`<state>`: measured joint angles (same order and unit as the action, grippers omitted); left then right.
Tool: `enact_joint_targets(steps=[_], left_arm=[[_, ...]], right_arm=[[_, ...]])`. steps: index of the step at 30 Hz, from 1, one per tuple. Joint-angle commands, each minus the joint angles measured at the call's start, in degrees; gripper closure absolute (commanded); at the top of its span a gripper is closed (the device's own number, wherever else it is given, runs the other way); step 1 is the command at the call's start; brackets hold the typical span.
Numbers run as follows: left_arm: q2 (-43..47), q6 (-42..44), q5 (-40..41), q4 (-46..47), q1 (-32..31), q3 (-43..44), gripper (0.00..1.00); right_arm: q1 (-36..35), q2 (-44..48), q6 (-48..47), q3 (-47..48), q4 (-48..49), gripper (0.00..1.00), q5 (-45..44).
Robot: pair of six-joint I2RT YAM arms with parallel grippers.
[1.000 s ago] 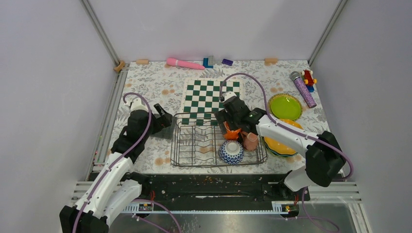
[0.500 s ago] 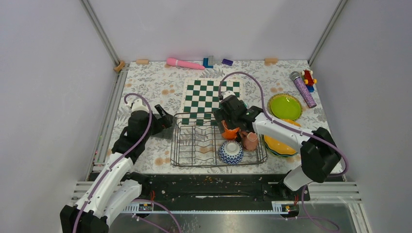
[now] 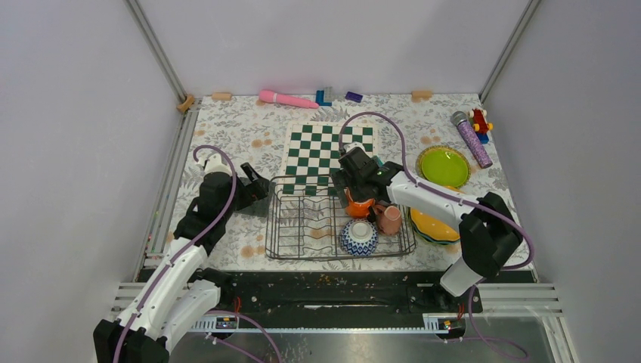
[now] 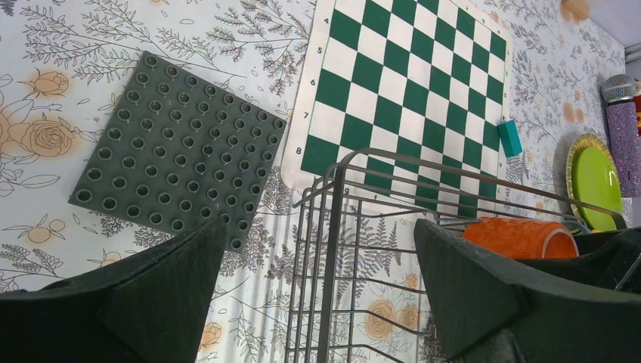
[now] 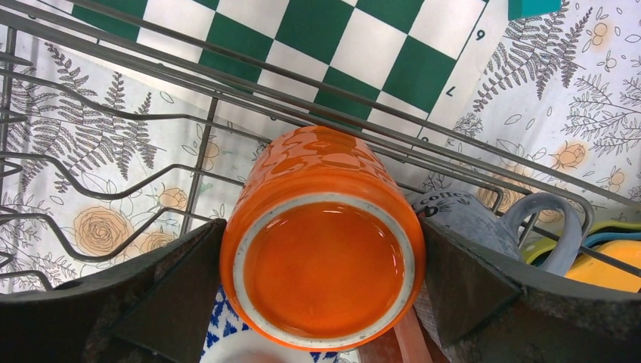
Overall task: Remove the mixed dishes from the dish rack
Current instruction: Pick up the cup from the dish rack.
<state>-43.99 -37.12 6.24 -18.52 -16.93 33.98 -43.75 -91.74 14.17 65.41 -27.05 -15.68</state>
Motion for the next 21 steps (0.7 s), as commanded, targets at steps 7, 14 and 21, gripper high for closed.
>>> enact_joint_targets(steps=[7, 14, 21], left_arm=[[1.0, -0.2, -0.5, 1.9, 0.1, -0.2, 0.01], [1.1, -0.3, -0.7, 1.9, 0.1, -0.1, 0.01], [1.6, -0.5, -0.9, 1.8, 0.1, -0.1, 0.01]], right_arm=[[-0.4, -4.1, 0.8, 2.2, -4.4, 0.00, 1.2], [-0.4, -3.4, 1.5, 2.4, -4.0, 0.13, 0.2], [-0.4, 2.9, 2.0, -0.2, 1.3, 0.53, 0.3]])
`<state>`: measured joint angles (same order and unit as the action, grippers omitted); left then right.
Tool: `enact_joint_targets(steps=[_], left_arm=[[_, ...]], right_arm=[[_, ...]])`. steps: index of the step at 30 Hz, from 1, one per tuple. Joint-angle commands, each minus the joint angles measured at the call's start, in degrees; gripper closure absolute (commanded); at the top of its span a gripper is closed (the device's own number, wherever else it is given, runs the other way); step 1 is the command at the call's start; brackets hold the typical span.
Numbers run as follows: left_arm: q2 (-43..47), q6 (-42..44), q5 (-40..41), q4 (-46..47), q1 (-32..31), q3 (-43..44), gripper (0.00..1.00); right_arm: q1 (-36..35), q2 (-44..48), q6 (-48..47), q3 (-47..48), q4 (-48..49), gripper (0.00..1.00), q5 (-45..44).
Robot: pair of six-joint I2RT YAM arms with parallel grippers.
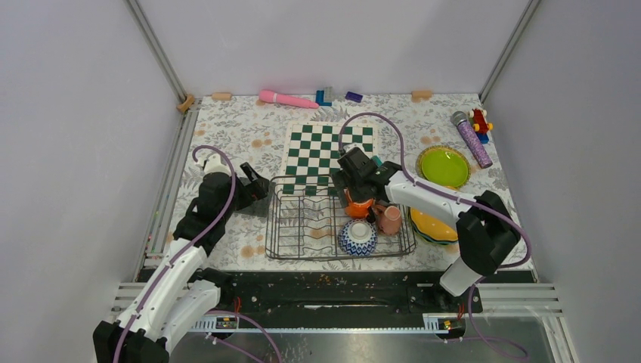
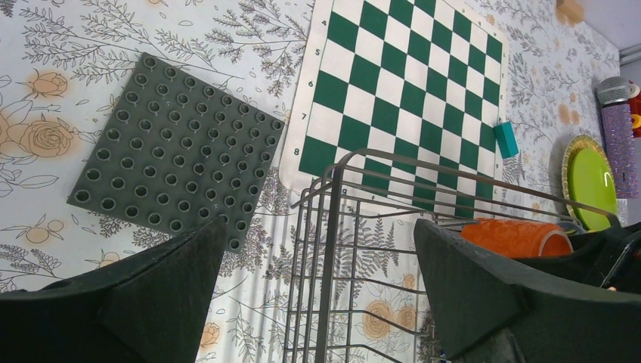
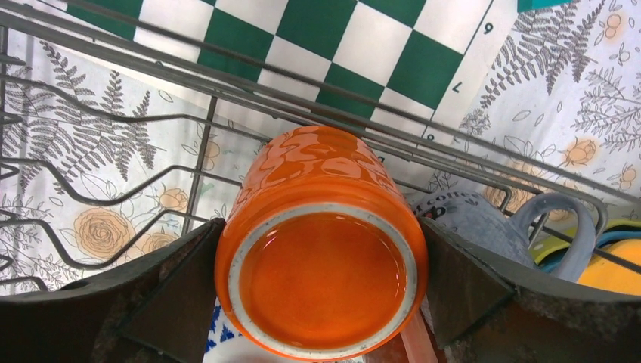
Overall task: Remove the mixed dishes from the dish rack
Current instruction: Pick up the cup from the dish rack.
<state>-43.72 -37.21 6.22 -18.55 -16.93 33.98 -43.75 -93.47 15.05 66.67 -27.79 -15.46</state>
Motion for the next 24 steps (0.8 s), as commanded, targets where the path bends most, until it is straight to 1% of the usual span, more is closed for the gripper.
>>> enact_joint_targets(steps=[1, 6, 10, 18, 21, 24], left_arm=[[1.5, -0.4, -0.9, 1.9, 0.1, 0.0, 0.01], [1.6, -0.4, -1.5, 2.1, 0.0, 0.2, 0.01], [1.7, -0.6, -2.3, 2.4, 0.1, 0.3, 0.01], [2.1, -0.4, -5.6, 4.1, 0.1, 0.3, 0.01], [2.0, -0.4, -7.2, 4.8, 0.1, 0.3, 0.01], [2.2, -0.3, -9.8, 5.8, 0.1, 0.3, 0.01]], right_arm=[[-0.4, 5.7, 1.4, -2.0, 3.0, 0.60, -0.1], [-0.4, 10.7, 2.1, -4.5, 7.1, 0.75, -0.4], [-0.4, 14.7, 2.8, -7.0, 11.7, 0.82, 0.0], [-0.4, 24.2, 4.5, -13.5, 20.0, 0.89, -0.5], [-0.4, 29.5, 6.8, -16.1, 23.5, 0.89, 0.9], [-0.4, 34.6, 10.5, -19.7, 29.6, 0.91, 1.7]])
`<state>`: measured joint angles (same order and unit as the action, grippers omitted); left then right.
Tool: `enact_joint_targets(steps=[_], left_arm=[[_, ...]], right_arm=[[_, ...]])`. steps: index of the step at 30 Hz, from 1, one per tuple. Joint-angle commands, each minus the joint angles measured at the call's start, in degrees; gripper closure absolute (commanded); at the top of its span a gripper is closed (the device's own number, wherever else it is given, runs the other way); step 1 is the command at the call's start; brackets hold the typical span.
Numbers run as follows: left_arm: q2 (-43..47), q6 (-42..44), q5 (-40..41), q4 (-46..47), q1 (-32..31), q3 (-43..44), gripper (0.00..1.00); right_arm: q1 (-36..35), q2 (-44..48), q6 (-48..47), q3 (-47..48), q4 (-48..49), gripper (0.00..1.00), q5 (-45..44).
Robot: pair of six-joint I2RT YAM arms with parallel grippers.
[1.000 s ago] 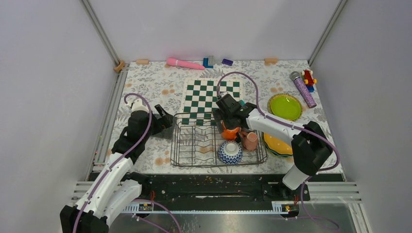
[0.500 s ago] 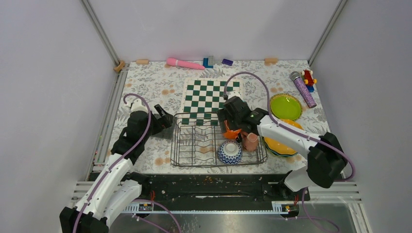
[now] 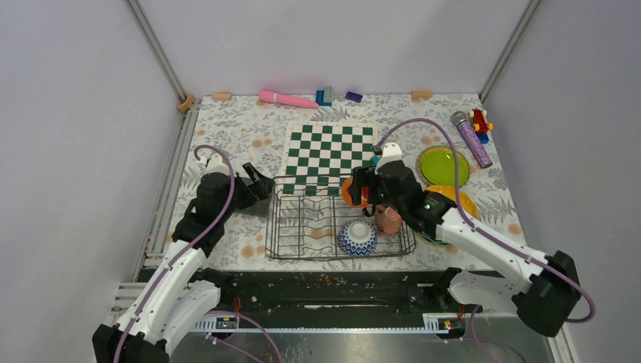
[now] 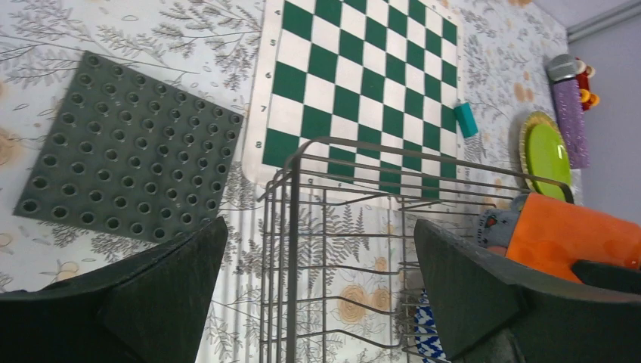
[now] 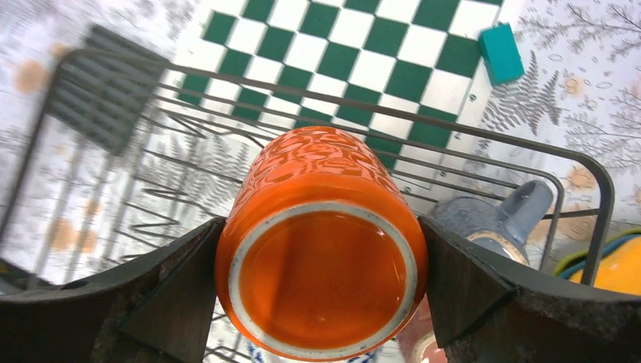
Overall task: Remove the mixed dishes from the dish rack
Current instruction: Pick up the cup from the dish rack.
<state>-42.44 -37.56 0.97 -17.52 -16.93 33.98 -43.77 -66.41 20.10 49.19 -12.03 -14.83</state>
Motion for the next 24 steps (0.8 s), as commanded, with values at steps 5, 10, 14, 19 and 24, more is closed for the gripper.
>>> enact_joint_targets(steps=[5, 10, 14, 19, 24], left_arm=[[1.1, -1.7, -13.5, 10.6, 0.1, -0.2, 0.01], [-1.8, -10.7, -31.9, 31.0, -0.3, -3.9, 0.02], [-6.9, -15.3, -40.3, 45.0, -3.2, -4.7, 0.03], [-11.4, -13.9, -39.7, 47.7, -9.5, -3.0, 0.06], [-15.5, -17.1, -39.7, 55.5, -11.9, -2.9, 0.10]], right_arm=[[-0.4, 14.7, 11.7, -8.4, 26.0, 0.92, 1.6], [-0.4, 18.3, 19.1, -13.7, 42.7, 0.95, 3.1], [-0.4, 18.4, 24.9, -14.0, 48.2, 0.95, 5.5], [-0.4, 17.2, 31.9, -14.7, 54.5, 0.97, 7.3], [-0.4, 14.8, 37.1, -14.5, 56.0, 0.98, 8.9]])
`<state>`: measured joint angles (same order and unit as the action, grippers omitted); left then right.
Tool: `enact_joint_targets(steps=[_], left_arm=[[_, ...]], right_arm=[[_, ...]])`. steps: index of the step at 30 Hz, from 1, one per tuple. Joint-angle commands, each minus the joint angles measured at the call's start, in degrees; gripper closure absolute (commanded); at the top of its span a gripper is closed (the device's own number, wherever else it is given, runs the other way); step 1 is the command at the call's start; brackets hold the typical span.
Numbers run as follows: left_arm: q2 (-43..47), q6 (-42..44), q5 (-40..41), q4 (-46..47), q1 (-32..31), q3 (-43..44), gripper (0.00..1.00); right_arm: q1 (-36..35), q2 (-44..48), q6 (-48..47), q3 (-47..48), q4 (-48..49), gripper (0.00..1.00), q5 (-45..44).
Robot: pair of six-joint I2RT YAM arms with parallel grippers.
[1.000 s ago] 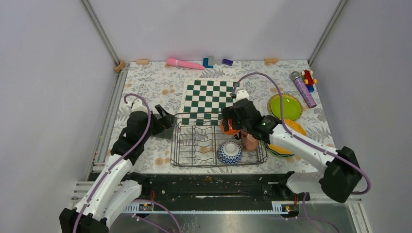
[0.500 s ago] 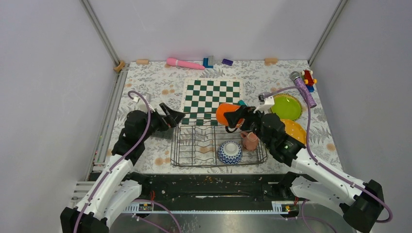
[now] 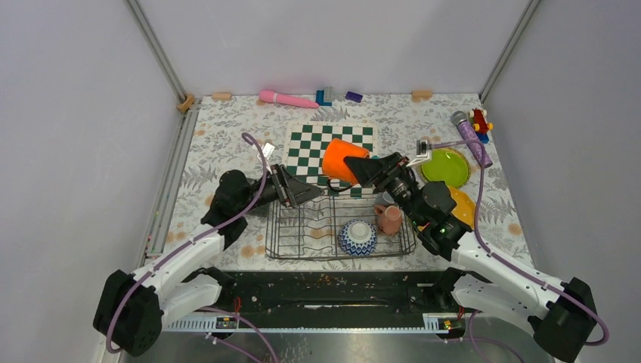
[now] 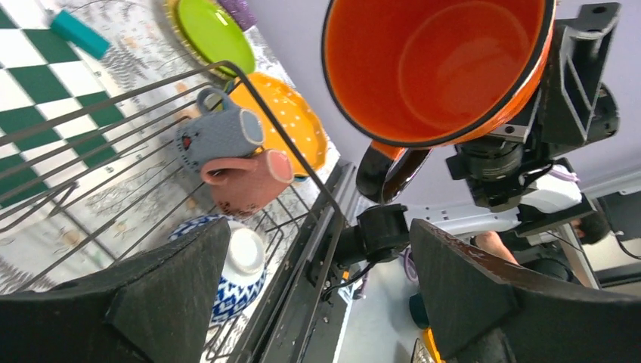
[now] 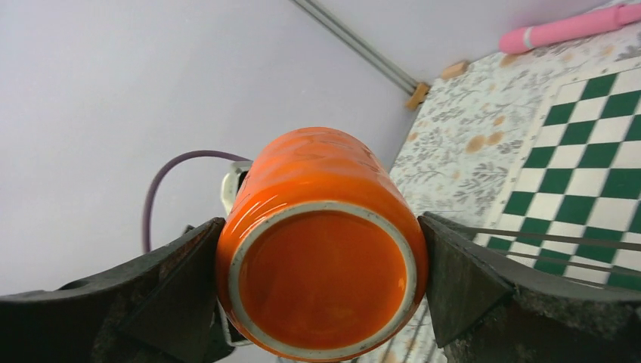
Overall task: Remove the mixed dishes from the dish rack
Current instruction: Pick up the cup from the dish rack.
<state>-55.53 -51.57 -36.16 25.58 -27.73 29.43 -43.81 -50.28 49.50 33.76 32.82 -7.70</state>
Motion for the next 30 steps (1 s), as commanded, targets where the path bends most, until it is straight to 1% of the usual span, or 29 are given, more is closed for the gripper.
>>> enact_joint_targets(steps=[1, 5, 7, 10, 12, 17, 25, 28, 30], left_arm=[[-3.4, -4.4, -2.9, 15.0, -1.3, 1.4, 0.11], [-7.6, -9.1, -5.1, 24.9, -2.7, 1.6, 0.14], [-9.7, -10.1, -5.8, 27.0, -3.5, 2.3, 0.19], [-11.7, -10.6, -5.9, 27.8, -4.1, 3.0, 0.29], [-12.5, -11.1, -5.9, 29.0, -4.3, 3.0, 0.37], [-13.3, -11.4, -5.8, 30.1, -4.9, 3.4, 0.51], [-14.6, -12.7, -5.3, 30.5, -5.1, 4.0, 0.66], [-14.7, -12.9, -5.2, 30.7, -5.1, 4.1, 0.78], [-14.7, -12.9, -4.9, 30.5, -5.1, 4.1, 0.98]], right_arm=[[-0.4, -2.4, 9.0, 0.8, 12.0, 0.98, 2.1], [-0.4, -5.0, 12.5, 0.1, 15.4, 0.99, 2.2], [-0.3, -5.9, 13.9, 0.0, 17.2, 0.99, 2.3], [-0.4, -6.7, 15.3, -0.3, 19.3, 1.00, 2.6], [-0.4, -6.9, 16.0, -0.7, 20.0, 0.99, 2.2], [-0.3, -7.3, 17.3, -1.2, 20.2, 1.00, 2.4], [-0.4, -8.1, 17.9, -1.0, 20.2, 0.99, 4.3], [-0.4, -8.0, 17.8, -1.2, 19.0, 0.99, 5.0], [-0.3, -8.1, 17.9, -1.4, 18.4, 0.98, 5.2]])
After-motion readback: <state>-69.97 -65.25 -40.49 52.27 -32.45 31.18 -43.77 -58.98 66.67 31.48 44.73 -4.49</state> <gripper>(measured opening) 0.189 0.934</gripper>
